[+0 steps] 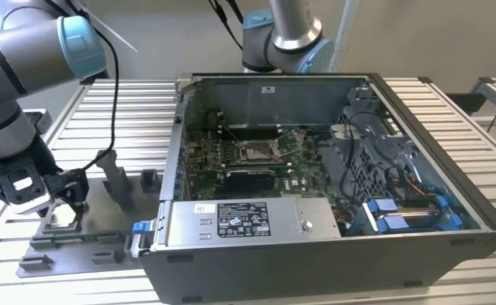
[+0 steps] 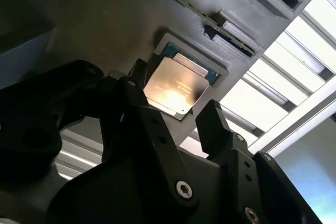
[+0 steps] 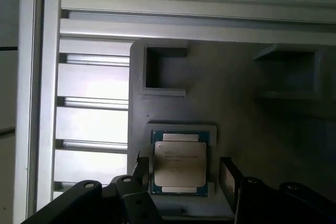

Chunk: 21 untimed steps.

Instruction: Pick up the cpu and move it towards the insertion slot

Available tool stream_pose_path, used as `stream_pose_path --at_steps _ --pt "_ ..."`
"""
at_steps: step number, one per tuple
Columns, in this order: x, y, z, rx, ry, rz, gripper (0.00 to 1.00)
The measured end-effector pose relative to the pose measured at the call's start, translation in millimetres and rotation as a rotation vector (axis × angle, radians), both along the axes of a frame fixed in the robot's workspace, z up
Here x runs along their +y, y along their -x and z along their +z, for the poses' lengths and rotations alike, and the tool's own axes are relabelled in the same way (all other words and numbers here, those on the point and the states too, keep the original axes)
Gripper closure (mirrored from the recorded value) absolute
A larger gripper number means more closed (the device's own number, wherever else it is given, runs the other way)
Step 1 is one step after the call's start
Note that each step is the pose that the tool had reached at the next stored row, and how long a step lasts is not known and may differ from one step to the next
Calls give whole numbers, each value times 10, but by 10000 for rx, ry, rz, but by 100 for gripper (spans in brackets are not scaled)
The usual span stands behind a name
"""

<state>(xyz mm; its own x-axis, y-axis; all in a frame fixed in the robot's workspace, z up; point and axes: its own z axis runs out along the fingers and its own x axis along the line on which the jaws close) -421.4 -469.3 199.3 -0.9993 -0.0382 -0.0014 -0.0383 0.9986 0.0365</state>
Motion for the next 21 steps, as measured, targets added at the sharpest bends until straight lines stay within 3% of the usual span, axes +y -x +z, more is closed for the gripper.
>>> stream_pose_path --at_steps 11,21 --pt "0 13 -104 -15 1 150 0" --pt "0 24 -121 -23 0 194 0"
